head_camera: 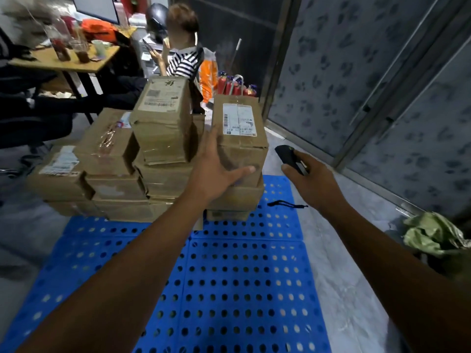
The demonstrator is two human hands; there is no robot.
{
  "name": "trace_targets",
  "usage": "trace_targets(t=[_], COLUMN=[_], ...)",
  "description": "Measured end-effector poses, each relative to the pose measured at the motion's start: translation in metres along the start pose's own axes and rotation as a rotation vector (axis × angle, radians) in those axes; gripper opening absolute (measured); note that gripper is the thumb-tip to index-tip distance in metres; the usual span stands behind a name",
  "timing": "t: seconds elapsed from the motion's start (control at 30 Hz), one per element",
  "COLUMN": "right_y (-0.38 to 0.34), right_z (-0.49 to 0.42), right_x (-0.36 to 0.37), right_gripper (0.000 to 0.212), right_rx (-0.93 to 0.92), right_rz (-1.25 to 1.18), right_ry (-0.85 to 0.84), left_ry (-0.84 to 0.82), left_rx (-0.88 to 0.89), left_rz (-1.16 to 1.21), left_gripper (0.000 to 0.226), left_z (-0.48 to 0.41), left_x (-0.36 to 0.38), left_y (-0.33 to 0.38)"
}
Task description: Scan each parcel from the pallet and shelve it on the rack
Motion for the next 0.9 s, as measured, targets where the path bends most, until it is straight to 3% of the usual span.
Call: trace_targets(t=[0.17, 0.3, 0.53, 0.7, 0.9], right_y=[0.006, 0.024, 0.082, 0.133, 0.169], right_z=[-0.006, 0.021, 0.122, 0.192, 0.236], right_x=[0.006, -0.026, -0.063, -0.024, 0.051], right_gripper=[0.05, 0.057, 0.062, 0.063, 0.063], right_rx=[-0.086, -0.138, -0.32, -0.304, -0.255], right_rz=[-0.16, -0.166, -0.182, -0.204, -0.06], right_ry=[-0.077, -0.129, -0.472, -0.623, -0.808], left_ry=[0.096, 0.192, 0.425, 0.482, 0.4], left_rx=[0.064, 0.042, -0.026, -0.149, -0.354], left_rz=[-0.07, -0.052, -0.01, -0.055, -0.088], left_gripper=[0.09, 0.084, 0.076, 0.074, 0.08], left_z=[0.008, 0.068, 0.231, 0.329, 0.39], left_x=[0.009, 0.032, 0.089, 0.121, 0.124], left_y=[0.01, 0.034, 0.057, 0.038, -0.03])
Point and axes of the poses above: each hand's wrist, its own z-axis away from the middle knuckle, its own x-axis out of the palm, y = z × x, the point moved 7 cm from there along -z, towards the middle knuckle, and after that the axes turned 3 degrees about -y, right-handed, at the moved point
